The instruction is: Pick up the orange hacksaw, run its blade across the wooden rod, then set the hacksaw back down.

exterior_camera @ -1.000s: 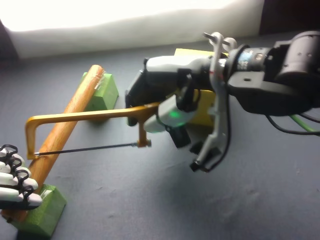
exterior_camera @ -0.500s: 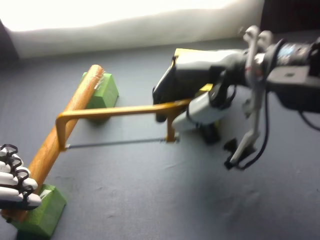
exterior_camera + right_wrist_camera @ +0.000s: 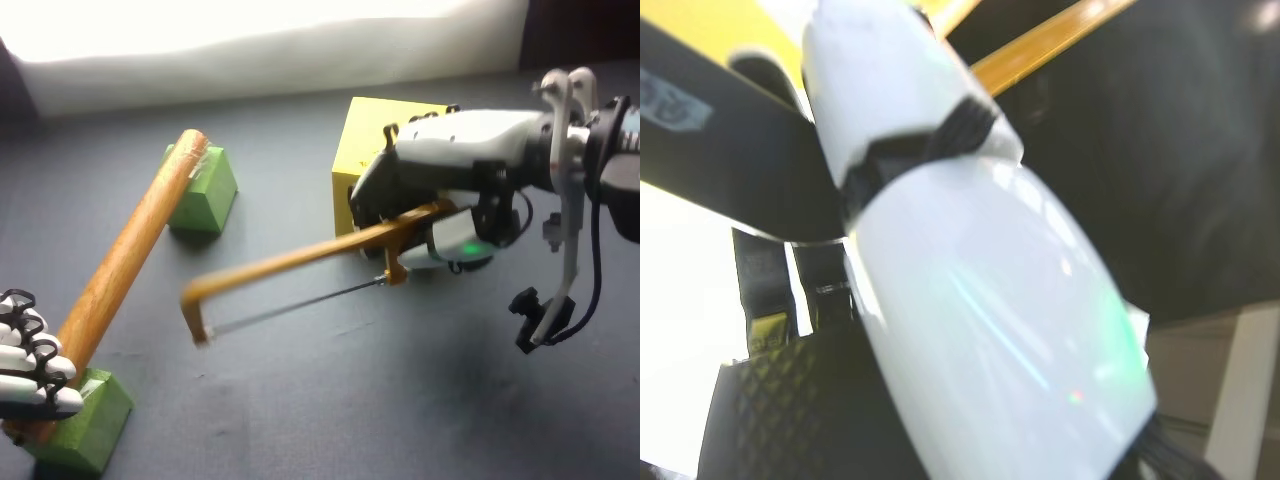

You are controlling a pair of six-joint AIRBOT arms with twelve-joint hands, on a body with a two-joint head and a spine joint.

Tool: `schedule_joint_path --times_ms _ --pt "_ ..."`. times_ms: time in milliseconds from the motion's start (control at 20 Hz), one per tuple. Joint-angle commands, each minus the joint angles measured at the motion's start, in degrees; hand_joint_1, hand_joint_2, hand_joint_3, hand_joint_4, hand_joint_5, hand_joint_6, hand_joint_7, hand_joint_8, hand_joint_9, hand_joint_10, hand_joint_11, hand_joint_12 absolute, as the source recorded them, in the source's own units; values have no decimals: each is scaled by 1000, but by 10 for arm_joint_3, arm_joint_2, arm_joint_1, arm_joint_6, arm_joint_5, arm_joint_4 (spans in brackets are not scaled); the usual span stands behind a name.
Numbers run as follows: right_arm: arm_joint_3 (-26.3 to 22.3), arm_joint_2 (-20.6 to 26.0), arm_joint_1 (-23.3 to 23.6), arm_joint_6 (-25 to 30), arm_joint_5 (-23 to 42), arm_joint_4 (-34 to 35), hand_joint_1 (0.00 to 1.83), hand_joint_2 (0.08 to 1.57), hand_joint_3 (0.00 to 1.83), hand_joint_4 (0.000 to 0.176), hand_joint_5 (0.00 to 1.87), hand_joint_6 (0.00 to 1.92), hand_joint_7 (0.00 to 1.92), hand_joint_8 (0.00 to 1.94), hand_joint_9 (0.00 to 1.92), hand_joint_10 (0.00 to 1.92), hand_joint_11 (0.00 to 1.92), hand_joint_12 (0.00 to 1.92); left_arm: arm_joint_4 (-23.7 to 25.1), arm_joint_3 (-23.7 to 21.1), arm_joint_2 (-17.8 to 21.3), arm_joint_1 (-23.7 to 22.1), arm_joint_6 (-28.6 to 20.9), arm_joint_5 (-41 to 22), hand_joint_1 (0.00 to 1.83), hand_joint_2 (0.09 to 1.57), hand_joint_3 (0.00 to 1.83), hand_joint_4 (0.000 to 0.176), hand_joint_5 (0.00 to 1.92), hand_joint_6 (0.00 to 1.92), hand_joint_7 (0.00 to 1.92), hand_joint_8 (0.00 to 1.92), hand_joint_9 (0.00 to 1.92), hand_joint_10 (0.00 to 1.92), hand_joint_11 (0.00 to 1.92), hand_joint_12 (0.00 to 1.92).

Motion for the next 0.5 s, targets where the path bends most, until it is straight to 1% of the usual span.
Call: schedule_joint_path --times_ms 0,50,100,150,200,250,350,450 --pt "0 3 -4 -17 73 6 1203 1196 0 0 852 1041 831 1410 722 1300 577 1655 -39 3 -3 -7 4 -17 231 1186 0 10 273 2 235 1 221 2 0 443" --pt "0 3 -9 -32 73 6 1206 1190 0 0 865 1020 836 1401 729 1275 594 1641 -53 4 -4 -9 5 -17 216 1188 0 11 262 1 225 1 204 1 0 412" --pt "1 3 -14 -44 71 6 1203 1197 2 0 845 1048 829 1415 739 1271 613 1618 -63 5 -7 -14 9 -17 236 1185 0 5 271 3 236 3 213 4 0 424" --pt "1 3 -20 -49 69 6 1199 1203 1 0 841 1059 812 1437 721 1282 597 1629 -67 9 -11 -18 14 -25 230 1186 0 7 269 1 238 3 217 5 0 428" --pt "1 3 -25 -48 70 6 1318 1194 0 0 843 1009 806 1361 758 1472 606 1623 -67 12 -13 -20 17 -34 220 1186 1 7 263 0 236 1 213 2 0 419" --pt "1 3 -33 -39 76 6 1342 1192 0 0 851 989 800 1352 764 1514 608 1621 -70 17 -16 -22 23 -50 217 1187 1 4 266 2 239 2 212 1 0 417" --pt "-2 3 -51 -19 92 6 1350 1185 0 0 862 973 814 1324 779 1499 617 1605 -84 27 -21 -24 30 -75 212 1188 0 8 264 0 233 0 209 0 0 422" --pt "-10 5 -62 -9 92 6 1346 1189 1 0 850 998 808 1323 770 1512 592 1638 -105 32 -24 -26 36 -100 230 1184 0 9 257 1 232 3 203 1 0 413"
